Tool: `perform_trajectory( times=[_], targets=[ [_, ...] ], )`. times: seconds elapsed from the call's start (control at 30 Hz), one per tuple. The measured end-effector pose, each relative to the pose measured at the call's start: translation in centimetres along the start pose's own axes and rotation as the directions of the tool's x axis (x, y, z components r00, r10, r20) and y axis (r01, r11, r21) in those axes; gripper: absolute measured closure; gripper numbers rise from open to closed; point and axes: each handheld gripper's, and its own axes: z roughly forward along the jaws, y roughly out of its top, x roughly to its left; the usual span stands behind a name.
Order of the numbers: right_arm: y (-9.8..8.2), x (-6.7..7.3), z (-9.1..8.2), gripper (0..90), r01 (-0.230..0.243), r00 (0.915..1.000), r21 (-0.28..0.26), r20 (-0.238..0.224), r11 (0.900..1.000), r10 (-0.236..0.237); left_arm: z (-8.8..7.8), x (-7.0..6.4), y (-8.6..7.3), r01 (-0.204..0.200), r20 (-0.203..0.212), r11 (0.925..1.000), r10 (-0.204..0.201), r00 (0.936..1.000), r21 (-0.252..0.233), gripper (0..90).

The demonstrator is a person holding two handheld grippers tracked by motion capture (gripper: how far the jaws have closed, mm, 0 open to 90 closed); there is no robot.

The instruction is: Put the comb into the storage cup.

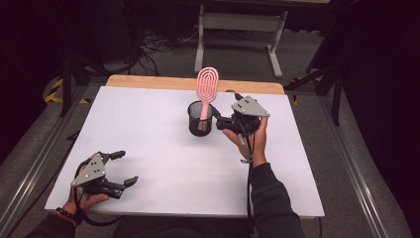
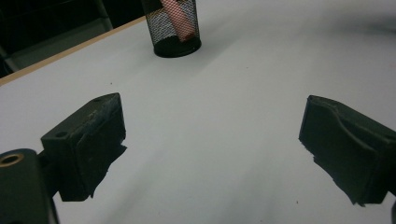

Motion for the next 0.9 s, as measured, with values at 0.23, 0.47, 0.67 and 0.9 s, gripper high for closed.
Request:
perform_trajectory(
  times=[0.23, 0.47, 0.67, 0.9],
  targets=[
    [-0.1, 0.3, -0.6, 14.5, 0.002, 1.0000, -0.009, -0.004, 1.000, -0.002, 0.0, 0.0, 0.0, 0.000, 0.001, 1.0000, 0.000, 1.0000, 0.000, 7.7],
    [-0.3, 0.5, -1.0, 13.2, 0.009, 0.9999, -0.012, -0.010, 1.000, -0.009, 0.0, 0.0, 0.0, -0.001, 0.001, 1.0000, 0.001, 1.0000, 0.002, 7.7],
    [-0.5, 0.8, -1.3, 10.0, 0.005, 0.9999, -0.019, -0.011, 1.000, -0.005, 0.0, -0.1, 0.0, -0.003, 0.004, 1.0000, 0.003, 1.0000, 0.007, 7.7],
    [-0.9, 0.9, -1.7, 6.1, 0.004, 0.9997, -0.025, -0.026, 1.000, -0.005, 0.0, -0.1, 0.0, -0.003, 0.004, 1.0000, 0.003, 1.0000, 0.003, 7.7]
  ],
)
